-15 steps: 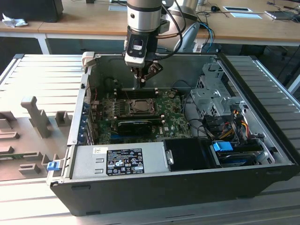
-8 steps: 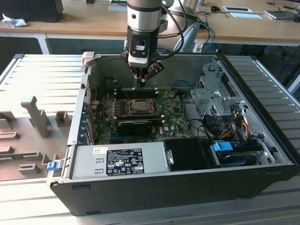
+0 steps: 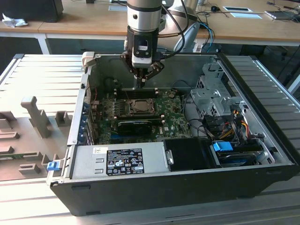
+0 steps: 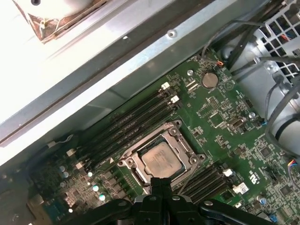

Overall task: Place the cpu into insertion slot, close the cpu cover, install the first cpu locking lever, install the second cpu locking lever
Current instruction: 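Install the first cpu locking lever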

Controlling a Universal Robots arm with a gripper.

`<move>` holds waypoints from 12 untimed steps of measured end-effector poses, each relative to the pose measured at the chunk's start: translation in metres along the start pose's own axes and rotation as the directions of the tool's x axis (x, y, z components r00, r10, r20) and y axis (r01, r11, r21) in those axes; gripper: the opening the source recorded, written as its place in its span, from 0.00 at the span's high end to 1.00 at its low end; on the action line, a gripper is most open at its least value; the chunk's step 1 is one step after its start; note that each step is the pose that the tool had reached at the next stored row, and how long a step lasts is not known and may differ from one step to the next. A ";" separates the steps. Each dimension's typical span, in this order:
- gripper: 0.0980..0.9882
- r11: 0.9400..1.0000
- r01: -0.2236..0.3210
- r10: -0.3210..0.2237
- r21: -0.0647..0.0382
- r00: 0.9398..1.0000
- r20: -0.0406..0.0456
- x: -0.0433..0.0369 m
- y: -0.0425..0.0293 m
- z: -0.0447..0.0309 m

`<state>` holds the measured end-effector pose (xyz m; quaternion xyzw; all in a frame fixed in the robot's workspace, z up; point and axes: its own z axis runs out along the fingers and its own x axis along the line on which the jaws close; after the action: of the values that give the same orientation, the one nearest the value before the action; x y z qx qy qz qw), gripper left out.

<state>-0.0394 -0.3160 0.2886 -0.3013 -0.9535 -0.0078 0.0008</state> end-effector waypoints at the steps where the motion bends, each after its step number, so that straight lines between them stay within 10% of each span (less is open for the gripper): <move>1: 0.99 1.000 0.020 -0.020 0.000 1.000 0.000 0.0000 0.0000 0.0000; 12: 0.99 0.987 0.162 -0.162 0.001 0.987 -0.002 0.0001 0.0000 0.0000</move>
<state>-0.0394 -0.3160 0.2886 -0.2228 -0.9748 -0.0077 0.0015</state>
